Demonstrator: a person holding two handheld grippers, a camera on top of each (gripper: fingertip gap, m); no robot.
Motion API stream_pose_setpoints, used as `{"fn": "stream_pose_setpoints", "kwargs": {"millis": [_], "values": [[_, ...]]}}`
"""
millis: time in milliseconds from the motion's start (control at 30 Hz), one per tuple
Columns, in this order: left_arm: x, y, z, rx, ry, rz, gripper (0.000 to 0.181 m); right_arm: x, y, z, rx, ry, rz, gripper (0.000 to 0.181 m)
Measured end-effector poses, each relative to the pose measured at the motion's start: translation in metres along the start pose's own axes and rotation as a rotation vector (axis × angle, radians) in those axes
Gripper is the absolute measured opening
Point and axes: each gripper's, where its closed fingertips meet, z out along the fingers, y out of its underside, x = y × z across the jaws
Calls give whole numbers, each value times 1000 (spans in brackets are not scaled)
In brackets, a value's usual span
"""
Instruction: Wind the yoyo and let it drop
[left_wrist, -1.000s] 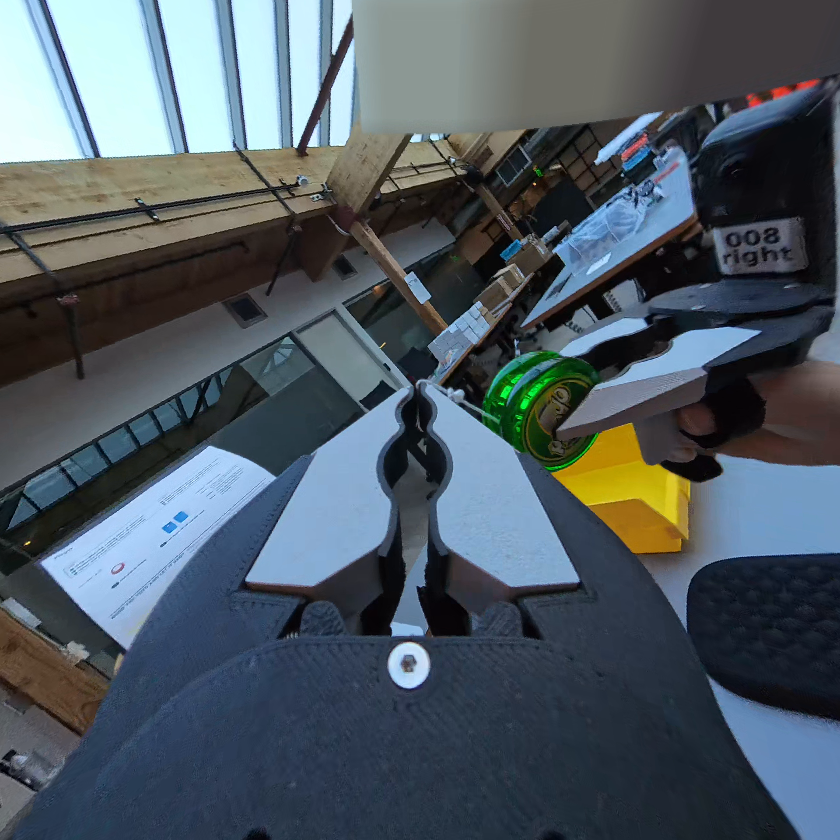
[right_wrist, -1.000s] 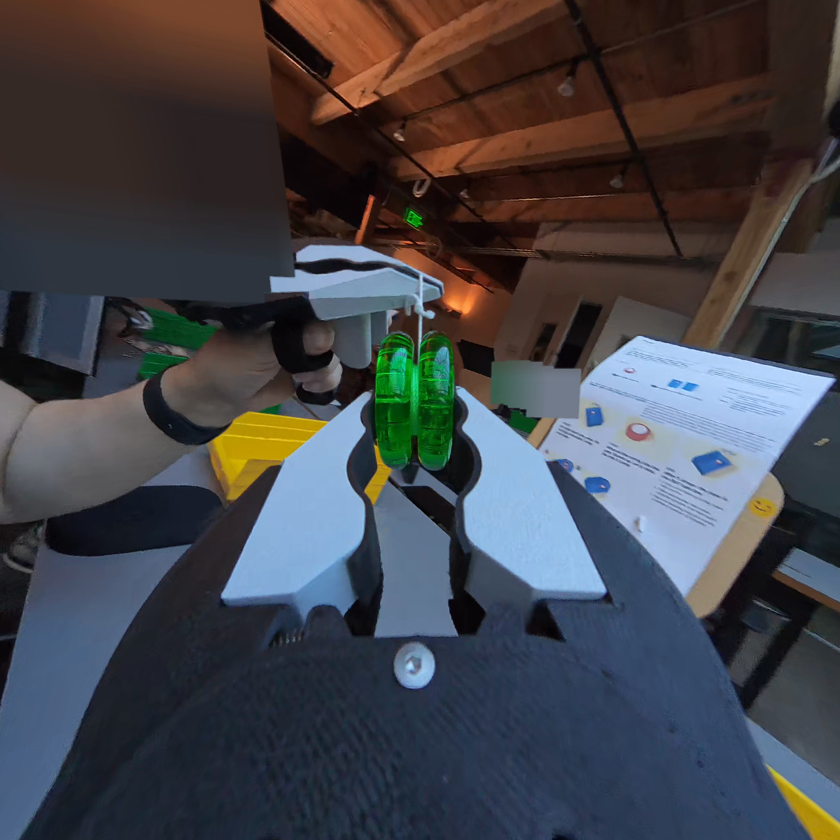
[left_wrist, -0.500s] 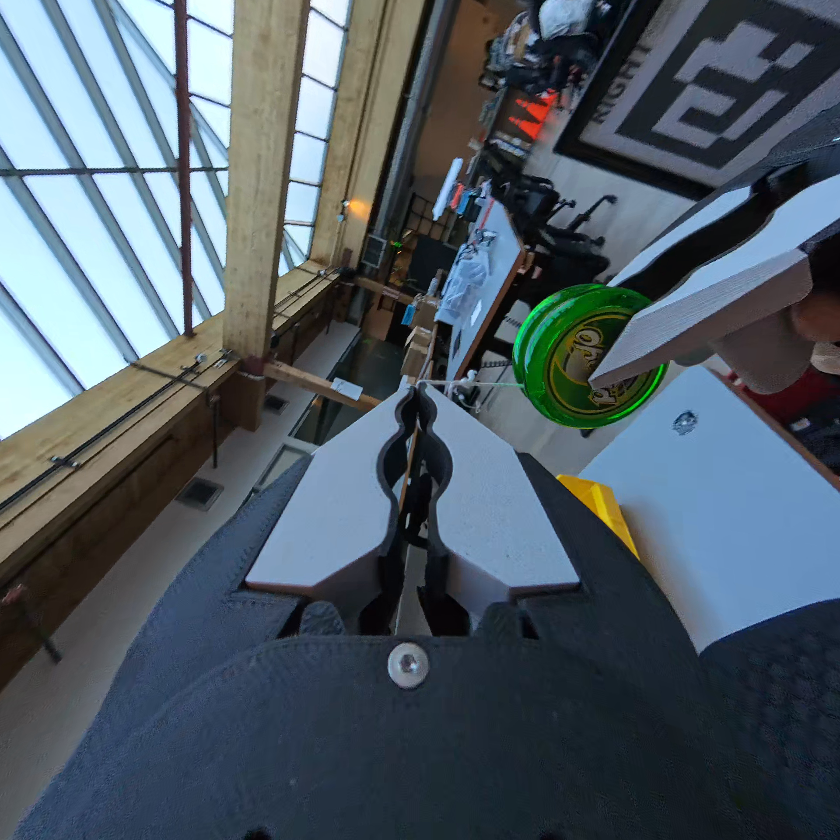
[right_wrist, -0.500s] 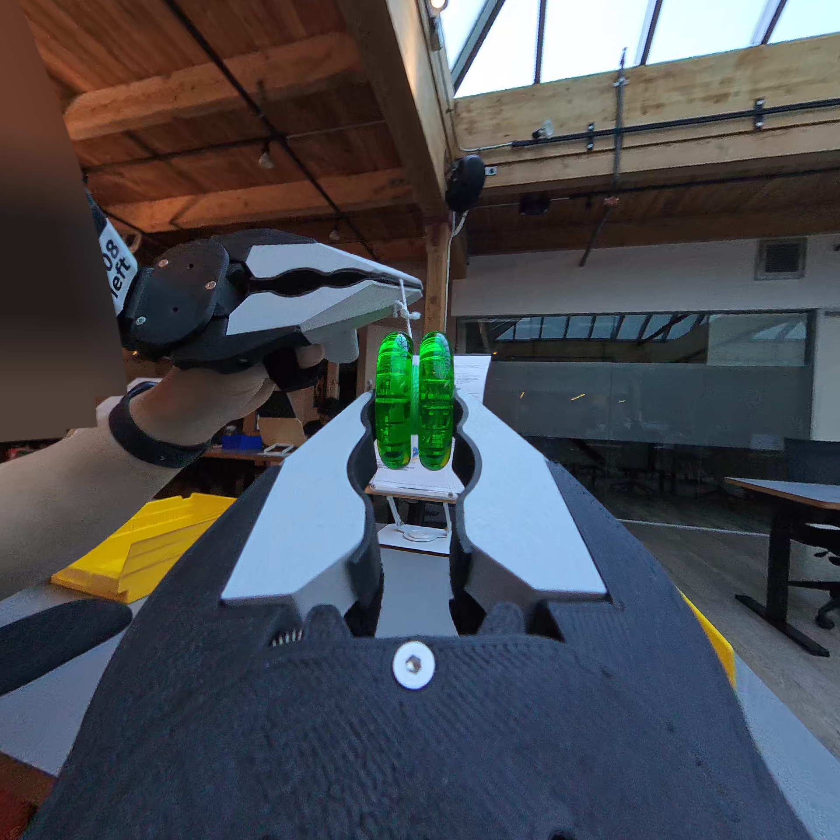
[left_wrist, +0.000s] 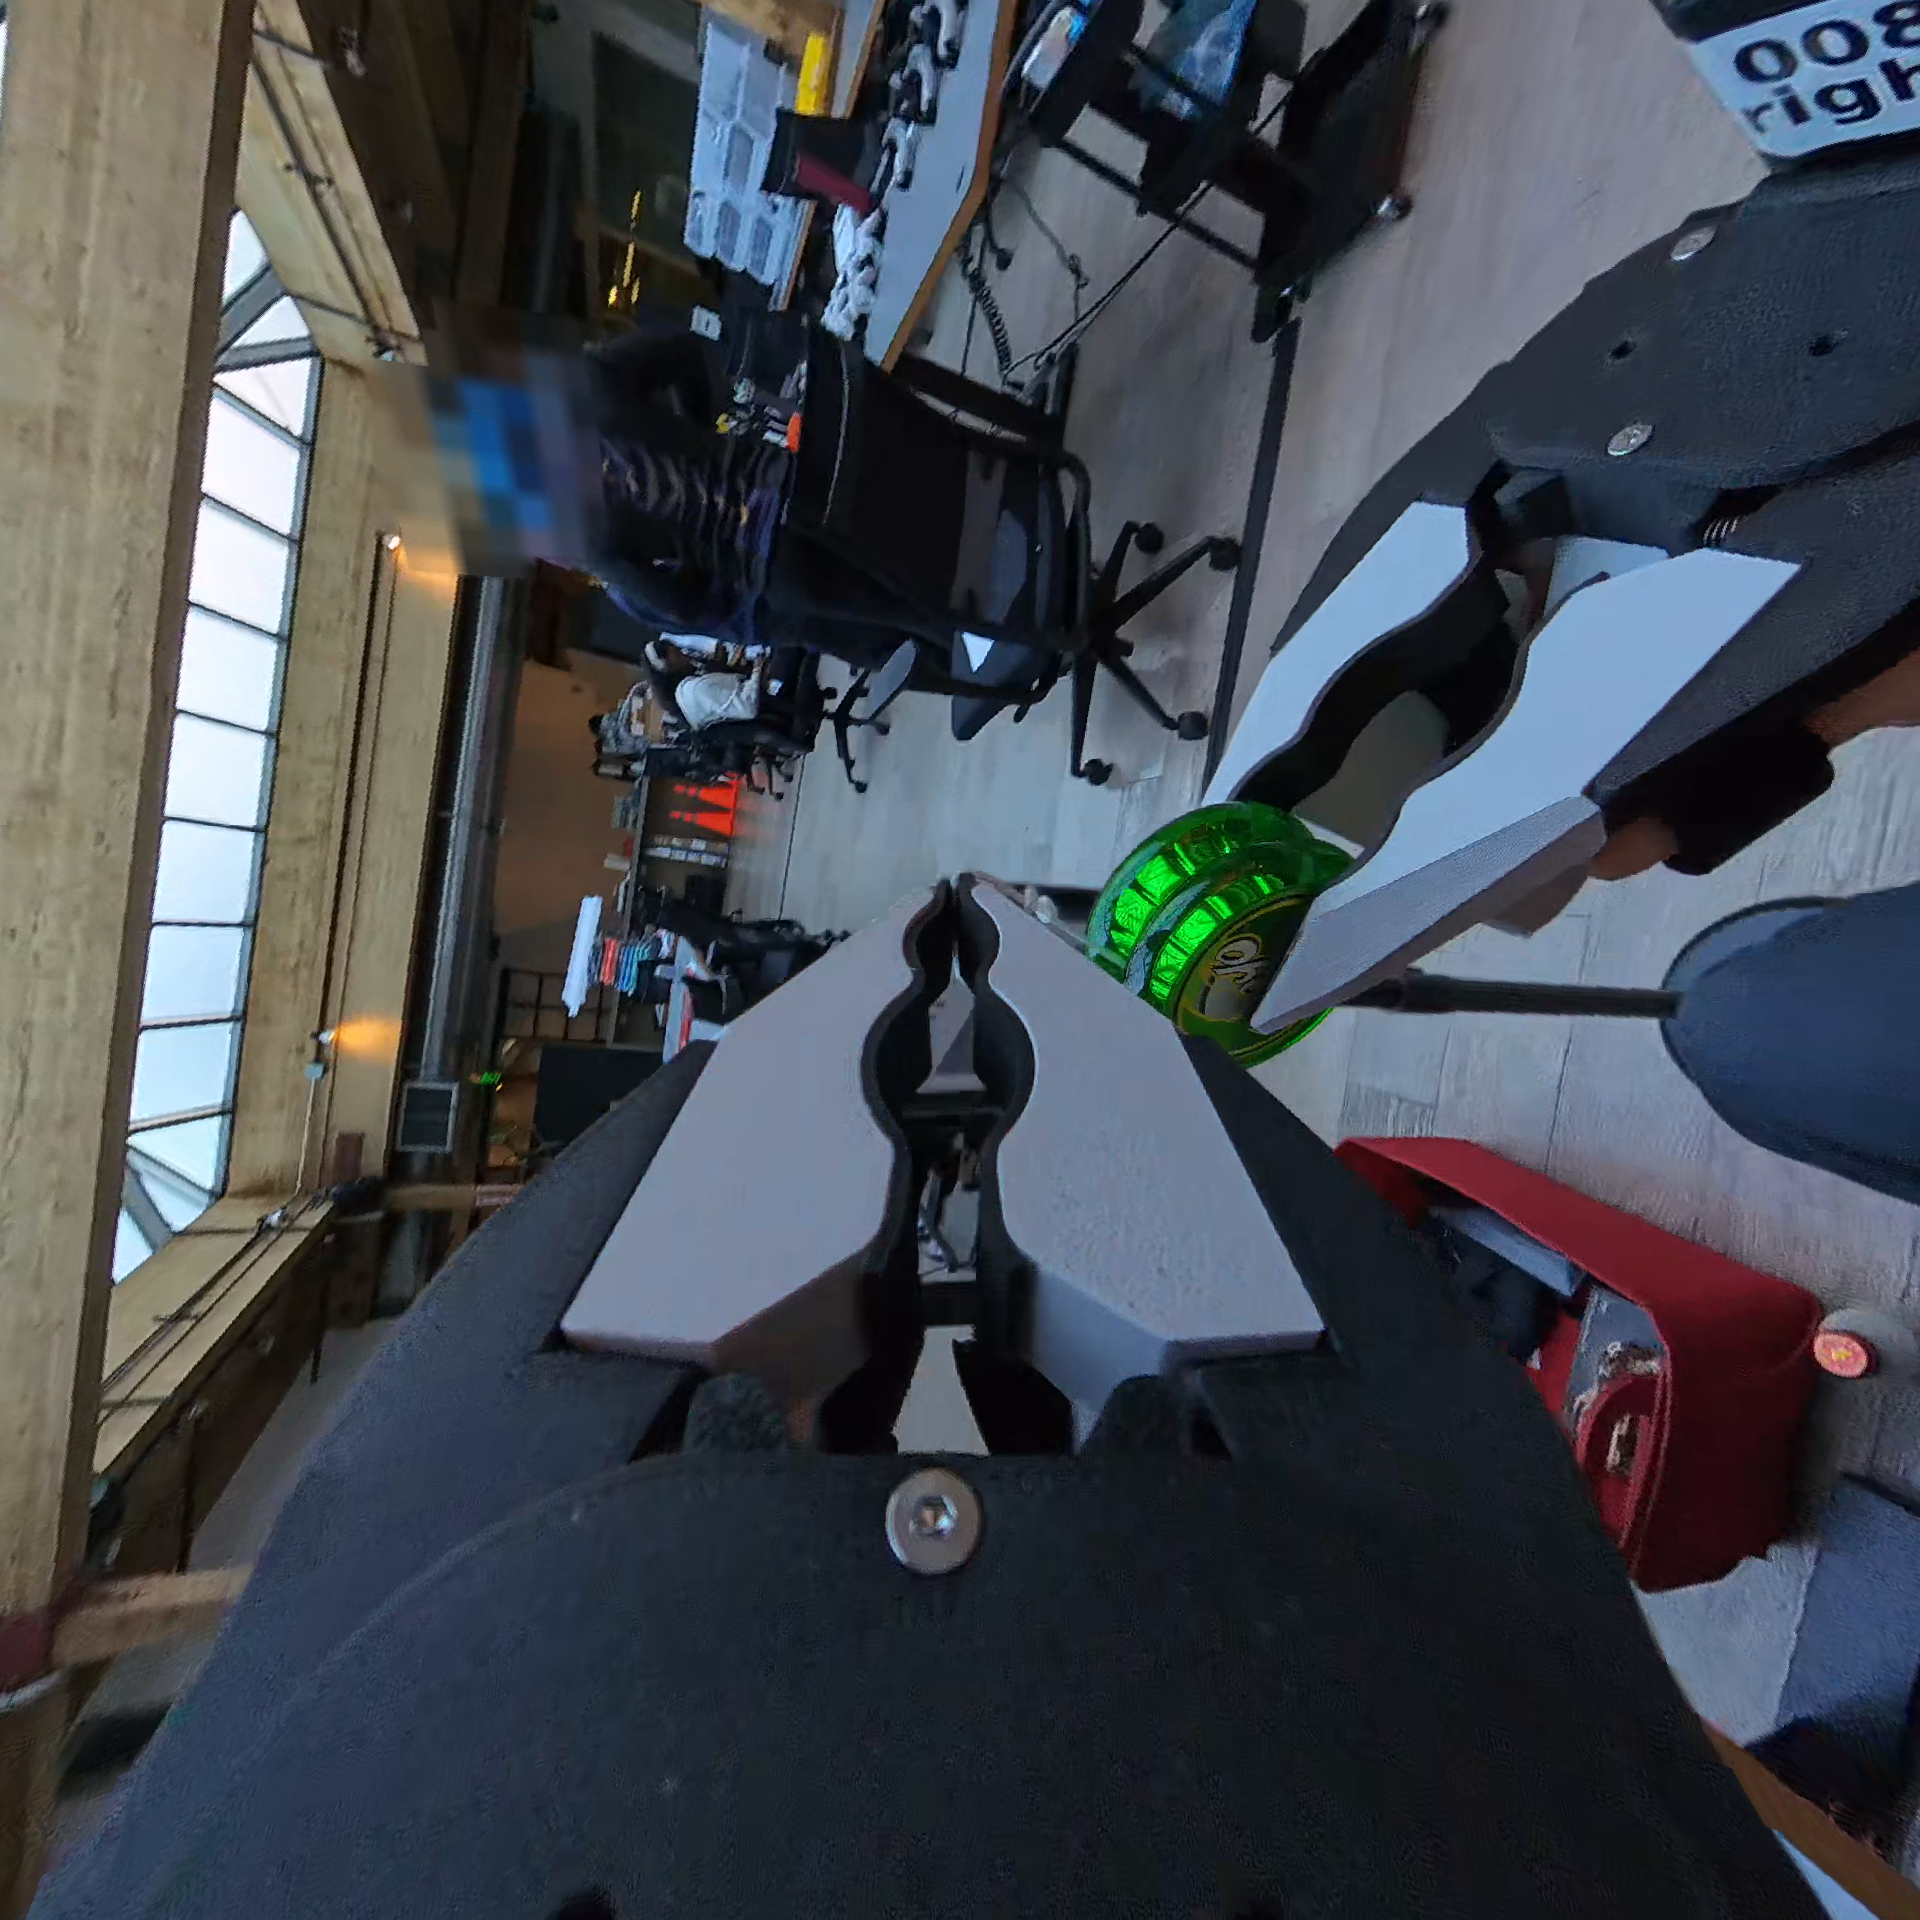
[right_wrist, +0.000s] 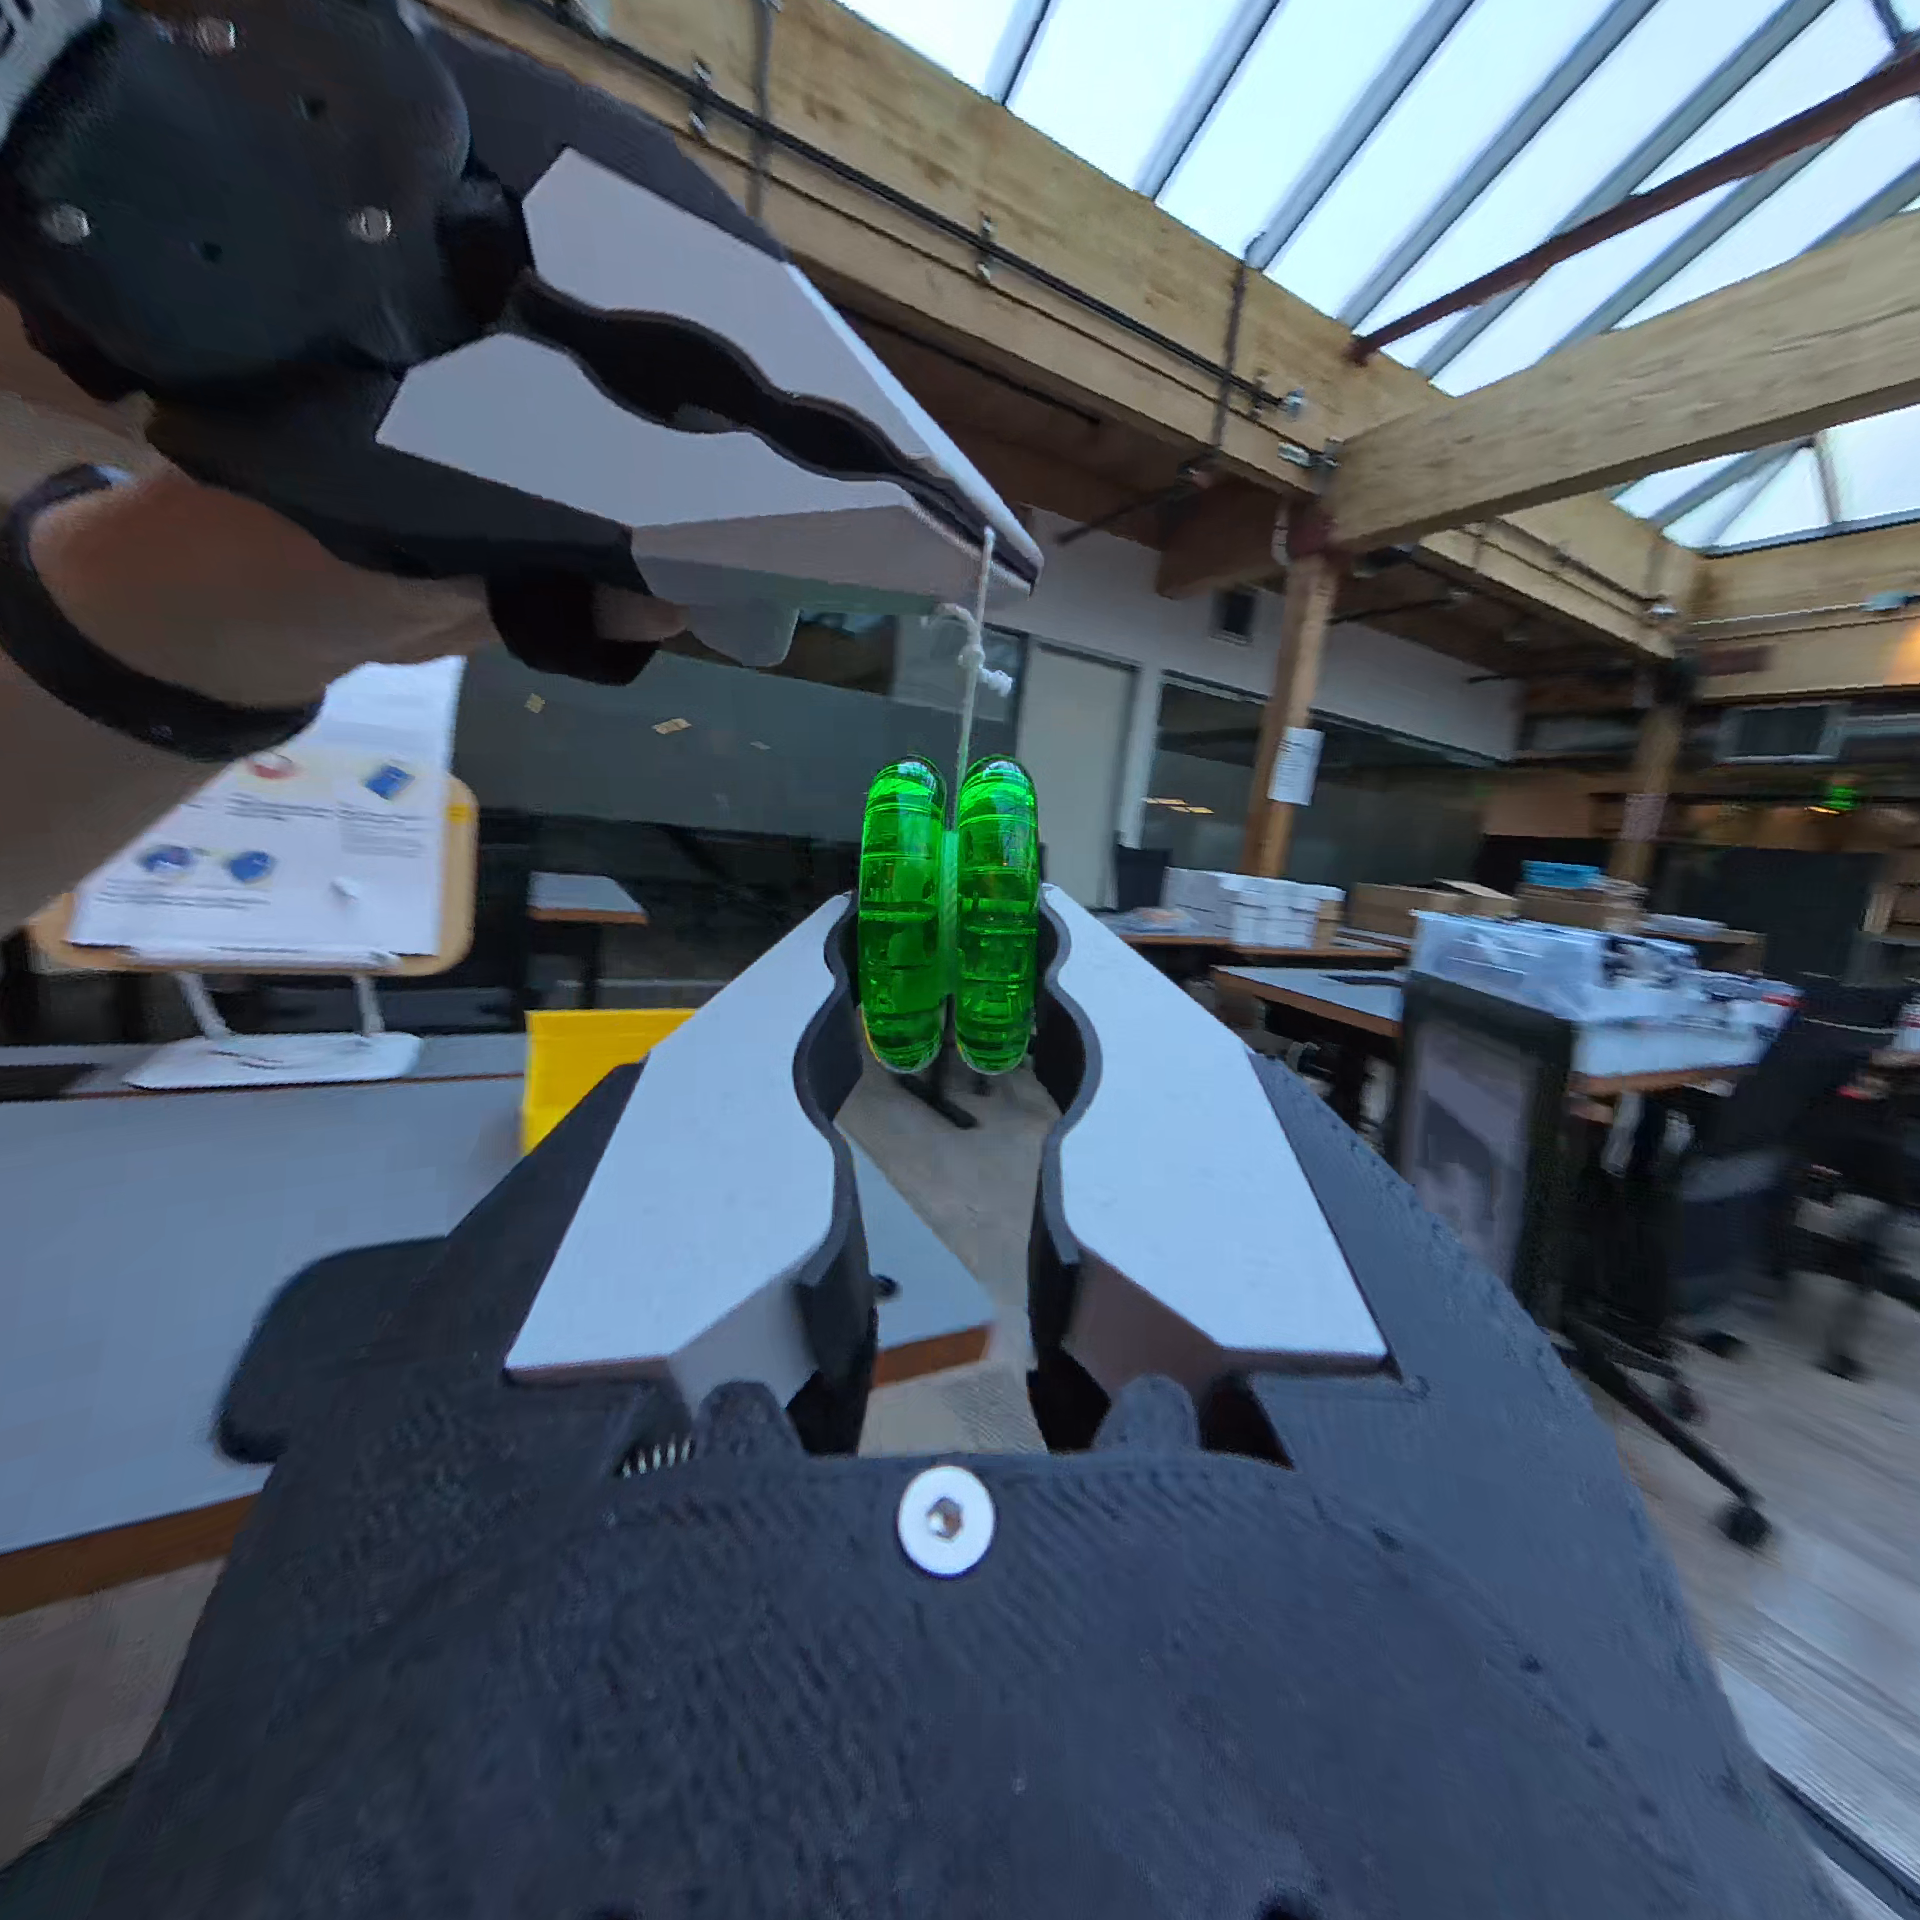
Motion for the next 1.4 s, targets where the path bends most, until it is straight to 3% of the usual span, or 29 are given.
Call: {"fn": "stream_pose_setpoints", "kwargs": {"millis": [267,400,533,733,900,1000,1100,1167,1300,1400], "values": [[-28,-89,120,59,205,-16,0,126,-44,-76,-216,163,-22,27],[-50,-150,181,140,287,-3,0,211,-79,-122,-245,407,-11,27],[-66,-198,247,213,370,-4,0,282,-99,-158,-327,653,-178,27],[-86,-229,351,309,411,20,0,379,-98,-186,-351,841,-336,28],[-94,-238,453,366,376,134,0,474,-75,-212,-345,899,-302,28],[-106,-264,499,444,357,192,0,521,-83,-228,-348,941,-267,28],[-127,-310,533,503,380,267,0,563,-117,-259,-422,1077,-295,27],[-148,-357,542,562,402,300,0,584,-155,-285,-458,1169,-301,27],[-196,-473,535,670,436,372,0,609,-260,-346,-526,1355,-320,27],[-232,-563,512,757,453,375,0,614,-347,-385,-511,1474,-341,27]]}}
